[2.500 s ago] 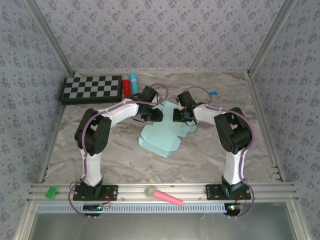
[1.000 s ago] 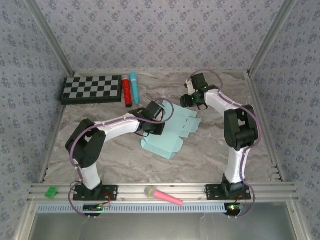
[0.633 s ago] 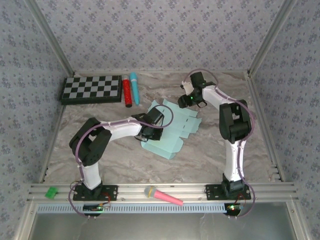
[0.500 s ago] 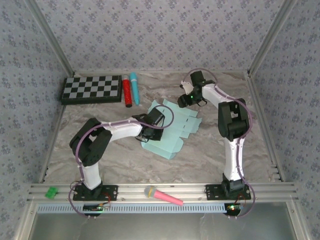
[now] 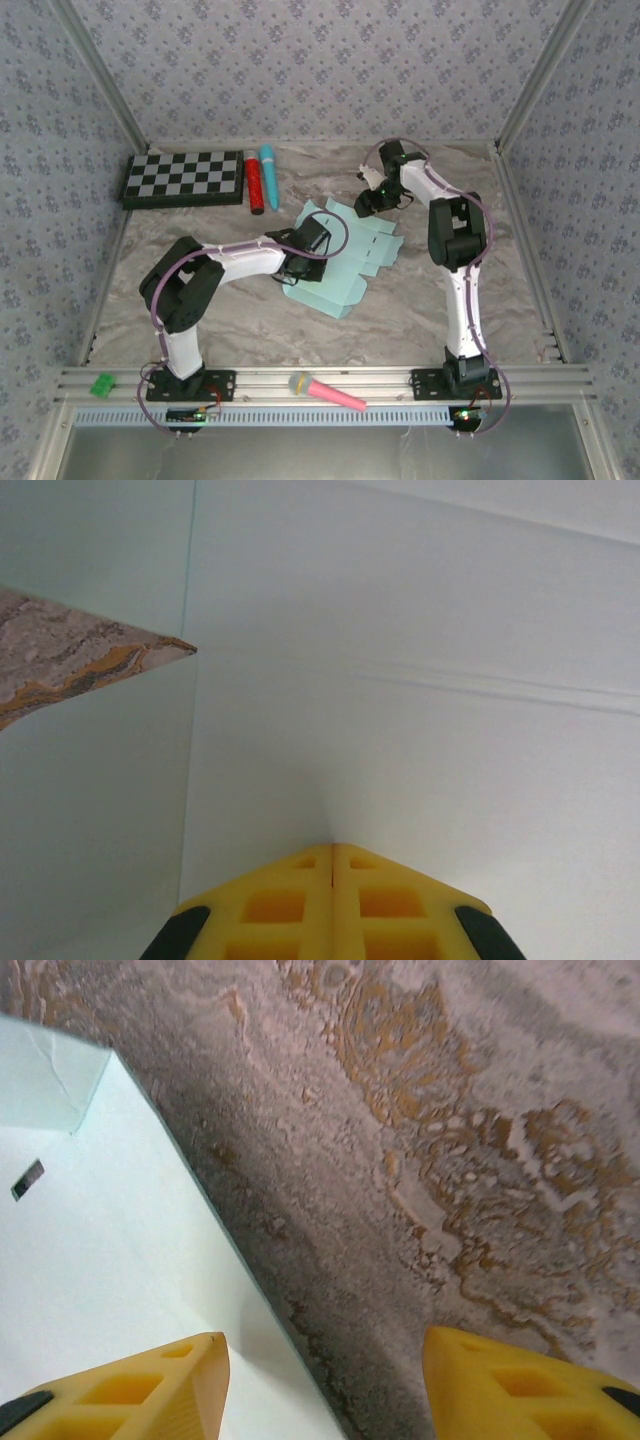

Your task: Fold the paper box

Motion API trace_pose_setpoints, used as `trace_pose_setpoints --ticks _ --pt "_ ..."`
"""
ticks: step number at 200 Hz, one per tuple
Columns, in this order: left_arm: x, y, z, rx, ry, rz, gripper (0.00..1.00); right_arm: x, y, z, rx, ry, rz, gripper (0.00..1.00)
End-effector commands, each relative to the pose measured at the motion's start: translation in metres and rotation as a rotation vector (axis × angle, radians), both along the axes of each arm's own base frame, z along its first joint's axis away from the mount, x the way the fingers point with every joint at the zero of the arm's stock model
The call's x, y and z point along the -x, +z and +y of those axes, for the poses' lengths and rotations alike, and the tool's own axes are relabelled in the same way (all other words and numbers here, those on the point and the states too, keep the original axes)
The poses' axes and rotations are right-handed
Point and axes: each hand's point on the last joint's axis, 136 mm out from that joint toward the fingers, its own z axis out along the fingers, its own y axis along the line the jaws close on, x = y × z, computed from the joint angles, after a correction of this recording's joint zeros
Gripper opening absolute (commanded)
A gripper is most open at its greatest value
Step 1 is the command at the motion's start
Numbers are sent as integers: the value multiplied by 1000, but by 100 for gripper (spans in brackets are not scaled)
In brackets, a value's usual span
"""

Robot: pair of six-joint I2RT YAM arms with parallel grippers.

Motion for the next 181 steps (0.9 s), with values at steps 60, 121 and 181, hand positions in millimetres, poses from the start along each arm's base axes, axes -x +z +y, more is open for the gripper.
trace_pose_setpoints --ticks 60,121,181 --pt "10 -18 14 -75 6 40 0 22 -2 6 -39 67 117 48" --pt "8 -18 14 -82 7 36 0 28 11 8 -77 114 131 38" --pt "7 -16 14 -88 2 31 0 32 36 8 -99 173 79 33"
